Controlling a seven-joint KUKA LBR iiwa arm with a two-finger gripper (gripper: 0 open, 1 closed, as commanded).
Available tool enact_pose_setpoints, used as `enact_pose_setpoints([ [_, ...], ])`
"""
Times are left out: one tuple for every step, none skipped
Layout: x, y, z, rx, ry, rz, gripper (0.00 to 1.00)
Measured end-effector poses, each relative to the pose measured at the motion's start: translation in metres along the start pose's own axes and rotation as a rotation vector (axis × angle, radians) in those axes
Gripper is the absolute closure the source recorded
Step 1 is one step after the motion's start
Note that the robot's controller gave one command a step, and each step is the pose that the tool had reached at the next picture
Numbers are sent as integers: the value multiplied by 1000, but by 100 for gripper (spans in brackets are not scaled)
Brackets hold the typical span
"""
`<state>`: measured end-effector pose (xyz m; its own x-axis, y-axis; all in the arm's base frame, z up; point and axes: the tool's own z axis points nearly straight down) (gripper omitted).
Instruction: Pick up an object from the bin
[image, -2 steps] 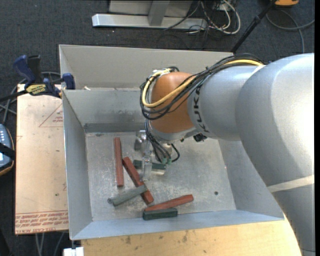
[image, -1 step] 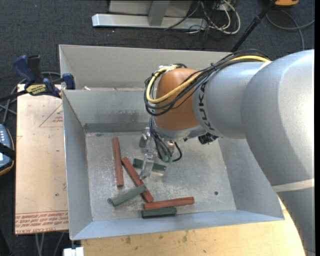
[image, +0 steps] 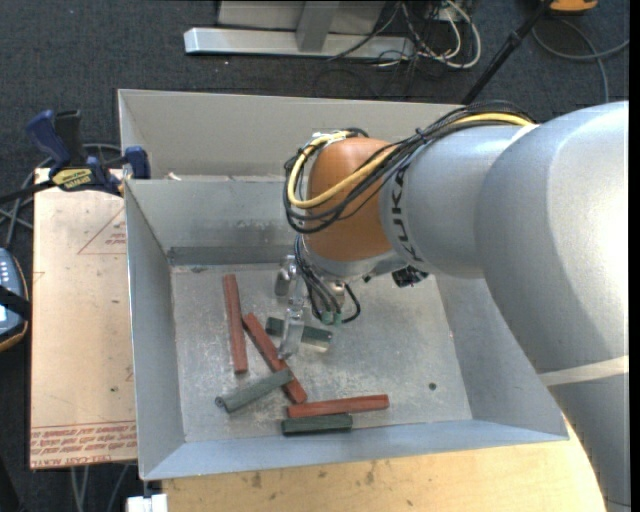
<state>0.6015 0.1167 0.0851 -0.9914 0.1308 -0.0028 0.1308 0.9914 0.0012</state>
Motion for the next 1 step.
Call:
enact_pose_setpoints([
  [-3, -2, 14, -1, 2, 88, 100],
])
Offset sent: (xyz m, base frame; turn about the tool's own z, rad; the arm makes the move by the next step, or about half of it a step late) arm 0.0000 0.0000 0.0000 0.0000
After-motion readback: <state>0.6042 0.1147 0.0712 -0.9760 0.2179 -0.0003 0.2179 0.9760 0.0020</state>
